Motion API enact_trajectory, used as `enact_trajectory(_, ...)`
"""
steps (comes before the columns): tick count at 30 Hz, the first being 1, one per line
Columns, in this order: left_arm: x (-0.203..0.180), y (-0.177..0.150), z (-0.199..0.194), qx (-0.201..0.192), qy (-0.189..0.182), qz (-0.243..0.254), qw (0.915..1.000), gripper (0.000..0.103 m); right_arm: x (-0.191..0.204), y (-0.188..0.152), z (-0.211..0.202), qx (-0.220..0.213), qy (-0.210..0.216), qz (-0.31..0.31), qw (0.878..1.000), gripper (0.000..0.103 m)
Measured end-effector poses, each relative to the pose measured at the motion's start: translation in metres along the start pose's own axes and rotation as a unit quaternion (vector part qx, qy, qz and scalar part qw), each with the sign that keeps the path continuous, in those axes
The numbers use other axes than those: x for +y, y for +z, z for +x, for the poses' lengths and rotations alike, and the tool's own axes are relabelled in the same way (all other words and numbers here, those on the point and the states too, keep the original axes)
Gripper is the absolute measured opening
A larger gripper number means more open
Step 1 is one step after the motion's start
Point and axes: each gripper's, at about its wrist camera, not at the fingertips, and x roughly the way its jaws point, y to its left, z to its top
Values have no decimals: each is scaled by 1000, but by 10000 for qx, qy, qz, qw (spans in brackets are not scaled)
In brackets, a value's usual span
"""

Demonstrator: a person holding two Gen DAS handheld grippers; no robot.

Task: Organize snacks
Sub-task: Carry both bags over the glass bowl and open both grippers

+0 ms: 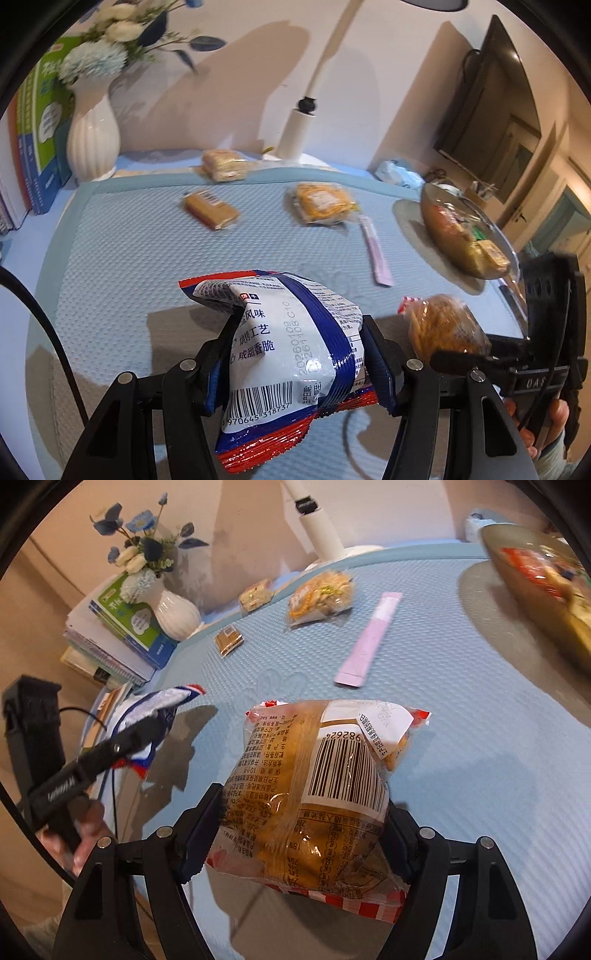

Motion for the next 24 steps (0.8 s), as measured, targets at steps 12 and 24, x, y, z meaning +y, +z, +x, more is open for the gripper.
enact_trajectory(12, -107, 30, 18, 52, -69, 946, 9955, 60, -47, 4, -95, -1026, -190, 286, 9941, 76)
enact_trajectory(24, -218, 117, 94, 103, -573, 988, 9934, 60, -135, 64, -187, -2247, -893, 1138, 9636, 77)
